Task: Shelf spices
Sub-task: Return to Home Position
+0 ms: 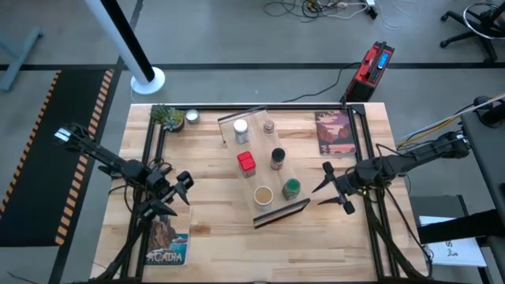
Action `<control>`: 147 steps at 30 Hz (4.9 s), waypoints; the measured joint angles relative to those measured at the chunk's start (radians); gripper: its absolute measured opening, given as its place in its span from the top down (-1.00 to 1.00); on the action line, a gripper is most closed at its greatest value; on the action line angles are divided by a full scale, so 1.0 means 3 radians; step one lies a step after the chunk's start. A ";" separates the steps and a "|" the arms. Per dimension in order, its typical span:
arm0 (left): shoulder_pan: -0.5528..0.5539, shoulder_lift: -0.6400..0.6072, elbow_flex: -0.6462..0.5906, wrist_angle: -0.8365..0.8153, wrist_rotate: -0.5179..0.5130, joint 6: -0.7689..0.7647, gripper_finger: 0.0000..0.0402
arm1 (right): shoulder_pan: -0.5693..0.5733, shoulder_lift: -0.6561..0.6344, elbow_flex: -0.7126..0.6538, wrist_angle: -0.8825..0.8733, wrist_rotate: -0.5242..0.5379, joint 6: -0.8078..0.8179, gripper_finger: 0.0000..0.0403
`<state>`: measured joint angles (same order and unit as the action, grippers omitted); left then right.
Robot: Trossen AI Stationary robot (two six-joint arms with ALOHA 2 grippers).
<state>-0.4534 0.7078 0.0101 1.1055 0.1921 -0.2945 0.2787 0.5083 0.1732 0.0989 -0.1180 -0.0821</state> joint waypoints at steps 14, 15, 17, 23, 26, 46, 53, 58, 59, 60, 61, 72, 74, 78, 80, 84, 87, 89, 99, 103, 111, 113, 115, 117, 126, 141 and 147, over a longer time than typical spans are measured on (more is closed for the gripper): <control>-0.0006 0.0019 0.0012 -0.0162 0.0030 -0.1038 -0.01 | 0.0001 -0.0004 -0.0082 -0.0360 -0.0042 0.0323 0.08; -0.0005 0.0020 0.0020 -0.0163 0.0029 -0.1406 -0.01 | 0.0001 -0.0004 -0.0083 -0.0410 -0.0042 0.0372 0.08; -0.0005 0.0019 0.0024 -0.0160 0.0033 -0.2126 -0.01 | 0.0001 -0.0004 -0.0083 -0.0465 -0.0041 0.0567 0.08; -0.0005 0.0045 0.0024 -0.0165 0.0037 -0.3389 -0.01 | 0.0001 -0.0005 -0.0083 -0.0489 -0.0042 0.1453 0.08; -0.0005 0.0065 0.0024 -0.0170 0.0037 -0.3413 -0.01 | 0.0001 -0.0005 -0.0083 -0.0488 -0.0041 0.1494 0.08; -0.0004 0.0254 0.0001 -0.0780 0.0032 -0.3401 -0.01 | 0.0001 -0.0917 -0.0478 -0.0258 -0.0007 0.1483 0.08; -0.0004 -0.0252 0.0000 -0.1327 0.0032 -0.3401 -0.01 | 0.0001 -0.1148 -0.0479 -0.0243 -0.0007 0.1483 0.08; -0.0004 -0.0533 0.0000 -0.1406 0.0032 -0.3401 -0.01 | 0.0001 -0.1307 -0.0490 -0.0240 -0.0007 0.1483 0.08; -0.0004 -0.0594 0.0000 -0.1422 0.0032 -0.3401 -0.01 | 0.0001 -0.1358 -0.0505 -0.0241 -0.0007 0.1483 0.08; -0.0004 -0.0656 0.0000 -0.1454 0.0032 -0.3401 -0.01 | 0.0001 -0.1416 -0.0523 -0.0228 -0.0003 0.1483 0.08; -0.0004 -0.0718 -0.0001 -0.1501 0.0032 -0.3401 -0.01 | 0.0001 -0.1486 -0.0532 -0.0226 -0.0001 0.1485 0.08; -0.0004 -0.1312 -0.0001 -0.2794 0.0031 -0.3401 -0.01 | 0.0001 -0.1691 -0.0535 -0.0072 0.0021 0.1485 0.08; -0.0004 -0.1446 -0.0001 -0.3113 0.0031 -0.3401 -0.01 | 0.0001 -0.1694 -0.0535 -0.0052 0.0022 0.1485 0.08; -0.0003 -0.1713 -0.0003 -0.3526 0.0002 -0.3402 -0.01 | 0.0001 -0.1691 -0.0536 -0.0057 0.0021 0.1485 0.08; 0.0000 -0.1819 -0.0003 -0.3526 -0.0002 -0.3401 -0.01 | -0.0001 -0.1691 -0.0536 -0.0062 0.0022 0.1485 0.08; 0.0000 -0.2081 -0.0003 -0.3529 -0.0001 -0.3401 -0.01 | -0.0022 -0.1691 -0.0537 -0.0064 0.0021 0.1485 0.08; 0.0004 -0.2319 -0.0003 -0.3530 -0.0001 -0.3401 -0.01 | -0.0031 -0.1691 -0.0537 -0.0063 0.0023 0.1485 0.08; 0.0018 -0.2360 -0.0004 -0.3507 0.0004 -0.3401 -0.01 | -0.0031 -0.1691 -0.0538 -0.0063 0.0021 0.1485 0.08; 0.0019 -0.2360 -0.0004 -0.3524 0.0003 -0.3401 -0.01 | -0.0031 -0.1691 -0.0540 -0.0062 0.0022 0.1485 0.08; 0.0019 -0.2354 -0.0004 -0.3521 0.0003 -0.3401 -0.01 | -0.0031 -0.1691 -0.0541 -0.0063 0.0021 0.1485 0.08; 0.0019 -0.2232 -0.0004 -0.3519 0.0003 -0.3401 -0.01 | -0.0028 -0.1691 -0.0541 -0.0062 0.0021 0.1485 0.08; 0.0019 -0.2191 -0.0004 -0.3519 0.0004 -0.3401 -0.01 | -0.0028 -0.1691 -0.0541 -0.0062 0.0023 0.1485 0.08; 0.0019 -0.2148 -0.0004 -0.3518 0.0004 -0.3401 -0.01 | -0.0028 -0.1691 -0.0541 -0.0062 0.0022 0.1485 0.08; 0.0019 -0.2100 -0.0004 -0.3518 0.0004 -0.3401 -0.01 | -0.0027 -0.1691 -0.0541 -0.0062 0.0022 0.1485 0.08; 0.0019 -0.1876 -0.0005 -0.3515 0.0004 -0.3401 -0.01 | -0.0028 -0.1685 -0.0541 -0.0062 0.0023 0.1485 0.08; 0.0019 -0.1502 -0.0005 -0.3514 0.0004 -0.3401 -0.01 | -0.0028 -0.1662 -0.0542 -0.0063 0.0021 0.1485 0.08; 0.0019 -0.1381 -0.0005 -0.3514 0.0004 -0.3401 -0.01 | -0.0028 -0.1662 -0.0542 -0.0063 0.0021 0.1485 0.08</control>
<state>-0.4477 0.2935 0.0086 0.0513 0.1932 -1.3148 0.2703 0.0097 0.0105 0.0799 -0.1116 0.3634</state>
